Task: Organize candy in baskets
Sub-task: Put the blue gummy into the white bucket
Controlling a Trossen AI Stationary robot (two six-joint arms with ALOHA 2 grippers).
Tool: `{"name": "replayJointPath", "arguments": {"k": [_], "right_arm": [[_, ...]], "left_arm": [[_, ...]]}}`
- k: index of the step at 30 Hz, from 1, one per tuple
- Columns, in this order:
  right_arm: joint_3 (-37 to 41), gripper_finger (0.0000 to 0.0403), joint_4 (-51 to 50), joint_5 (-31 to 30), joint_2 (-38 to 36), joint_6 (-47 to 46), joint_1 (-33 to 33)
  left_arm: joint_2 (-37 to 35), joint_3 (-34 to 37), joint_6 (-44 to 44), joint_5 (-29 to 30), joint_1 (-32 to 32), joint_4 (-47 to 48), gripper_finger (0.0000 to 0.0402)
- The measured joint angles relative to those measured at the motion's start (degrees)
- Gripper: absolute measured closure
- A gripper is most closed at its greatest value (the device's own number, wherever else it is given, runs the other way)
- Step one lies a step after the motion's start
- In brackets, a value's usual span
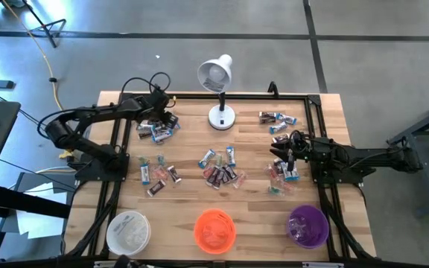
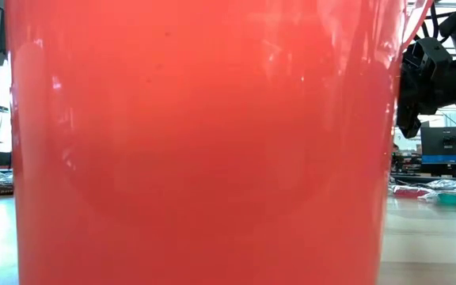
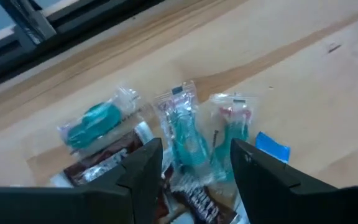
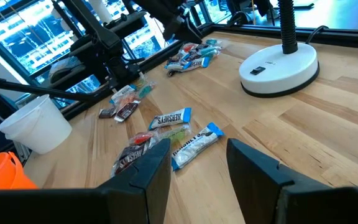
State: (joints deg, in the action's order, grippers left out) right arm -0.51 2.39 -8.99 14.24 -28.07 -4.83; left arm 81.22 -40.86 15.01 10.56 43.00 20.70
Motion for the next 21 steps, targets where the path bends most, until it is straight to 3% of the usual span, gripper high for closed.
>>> {"name": "replayJointPath", "arguments": {"k": [9, 21], "right_arm": [[0.0, 0.0251, 0.0, 0.0, 0.0, 0.0, 0.0], [0.0, 0.0251, 0.0, 0.0, 0.0, 0.0, 0.0]], "left_arm": [[3.7, -2.0, 2.8, 2.4, -0.8, -0.8, 0.0222], [6.9, -6.2, 5.7, 4.5, -1.1, 6.4, 0.0222]]}}
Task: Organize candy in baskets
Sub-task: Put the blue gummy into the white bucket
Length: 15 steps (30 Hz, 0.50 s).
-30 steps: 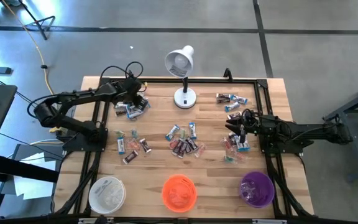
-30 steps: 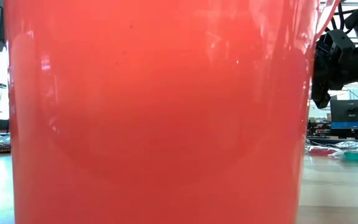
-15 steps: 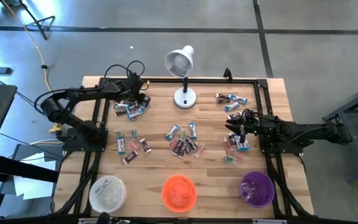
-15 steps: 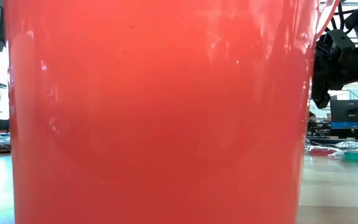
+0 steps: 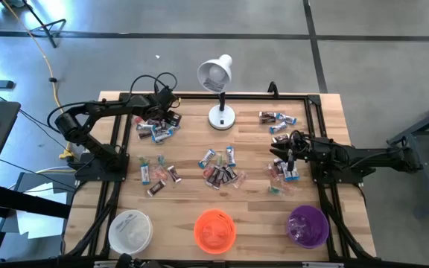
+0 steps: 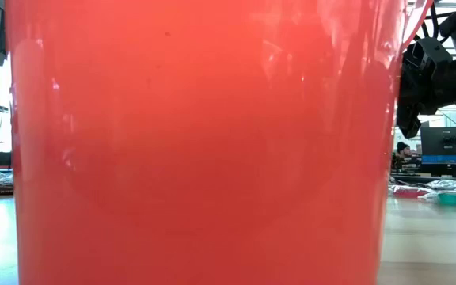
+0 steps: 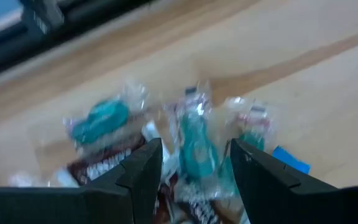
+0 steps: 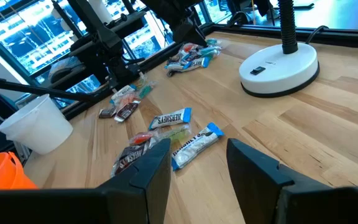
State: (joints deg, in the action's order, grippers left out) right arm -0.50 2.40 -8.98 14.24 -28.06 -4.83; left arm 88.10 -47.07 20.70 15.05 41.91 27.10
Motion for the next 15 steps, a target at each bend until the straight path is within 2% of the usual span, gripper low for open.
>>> {"name": "replayJointPath", "arguments": {"k": [9, 15], "right_arm": [[0.0, 0.0251, 0.0, 0.0, 0.0, 0.0, 0.0], [0.0, 0.0251, 0.0, 0.0, 0.0, 0.0, 0.0]], "left_arm": [[0.0, -0.9, 3.3, -4.1, -0.4, 1.8, 0.0222], [0.0, -0.9, 5.4, -4.1, -1.5, 2.1, 0.0222]]}}
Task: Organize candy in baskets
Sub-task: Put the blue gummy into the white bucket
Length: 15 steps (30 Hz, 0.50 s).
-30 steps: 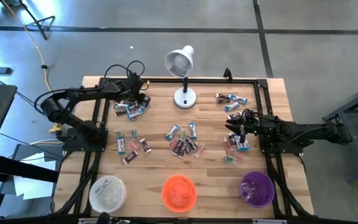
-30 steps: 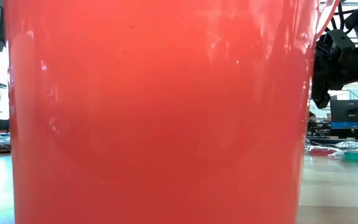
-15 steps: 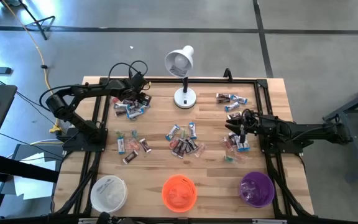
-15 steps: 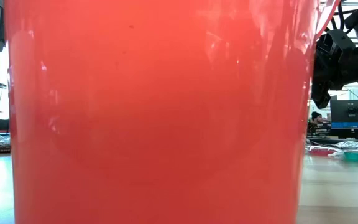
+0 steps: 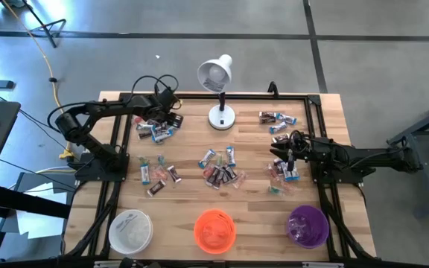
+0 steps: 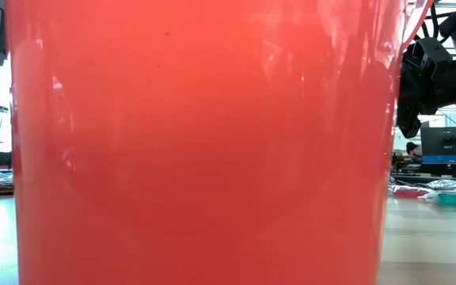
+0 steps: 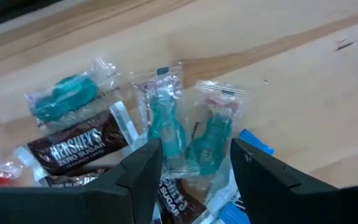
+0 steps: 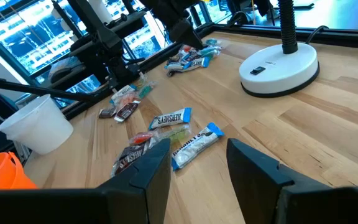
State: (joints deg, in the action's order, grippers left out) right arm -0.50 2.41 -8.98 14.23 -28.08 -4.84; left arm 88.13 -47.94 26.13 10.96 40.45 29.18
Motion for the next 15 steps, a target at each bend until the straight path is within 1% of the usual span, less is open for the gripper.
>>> {"name": "replayJointPath", "arguments": {"k": [4, 8, 15], "right_arm": [[0.0, 0.0251, 0.0, 0.0, 0.0, 0.0, 0.0], [0.0, 0.0251, 0.0, 0.0, 0.0, 0.0, 0.0], [0.0, 0.0251, 0.0, 0.0, 0.0, 0.0, 0.0]], "left_arm": [[1.6, 0.0, 0.3, -0.1, 0.5, 0.0, 0.0222], [3.9, 0.0, 1.0, -1.4, 1.6, -0.7, 0.0222], [5.6, 0.0, 1.3, -1.4, 3.0, -2.4, 0.0222]]}}
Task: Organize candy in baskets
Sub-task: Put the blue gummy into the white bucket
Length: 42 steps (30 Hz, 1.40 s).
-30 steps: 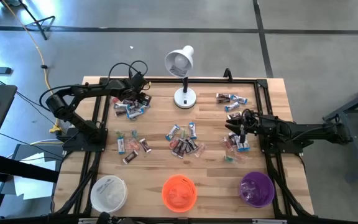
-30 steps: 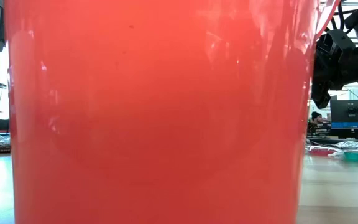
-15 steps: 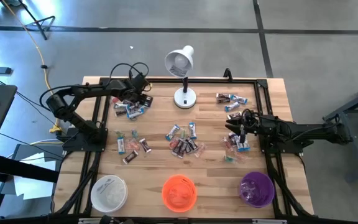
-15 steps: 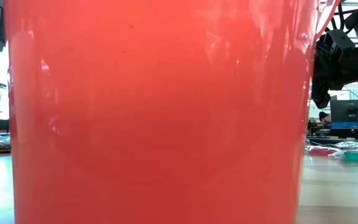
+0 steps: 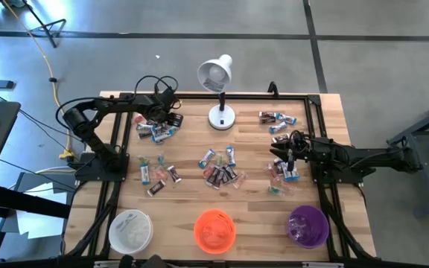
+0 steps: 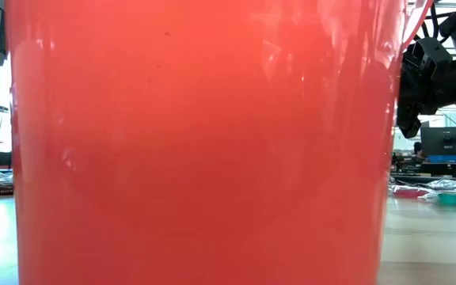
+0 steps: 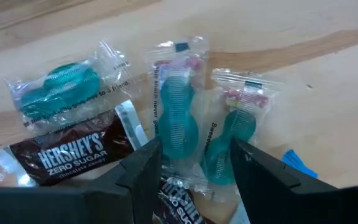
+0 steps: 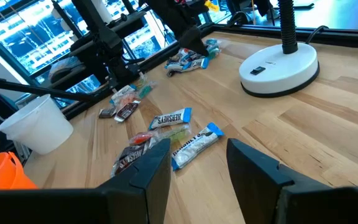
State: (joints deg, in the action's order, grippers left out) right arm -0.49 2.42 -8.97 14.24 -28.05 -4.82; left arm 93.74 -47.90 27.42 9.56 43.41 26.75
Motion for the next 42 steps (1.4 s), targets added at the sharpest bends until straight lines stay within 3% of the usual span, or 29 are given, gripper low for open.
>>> {"name": "replayJointPath", "arguments": {"k": [10, 23, 42], "right_arm": [[0.0, 0.0251, 0.0, 0.0, 0.0, 0.0, 0.0], [0.0, 0.0251, 0.0, 0.0, 0.0, 0.0, 0.0], [0.0, 0.0251, 0.0, 0.0, 0.0, 0.0, 0.0]], "left_arm": [[1.2, -0.1, 1.0, 0.6, 0.5, -0.1, 0.0234], [1.1, 0.0, 3.9, 0.2, 0.4, 0.1, 0.0341], [-2.8, 0.2, 5.0, -0.2, 0.4, 2.2, 0.036]]}}
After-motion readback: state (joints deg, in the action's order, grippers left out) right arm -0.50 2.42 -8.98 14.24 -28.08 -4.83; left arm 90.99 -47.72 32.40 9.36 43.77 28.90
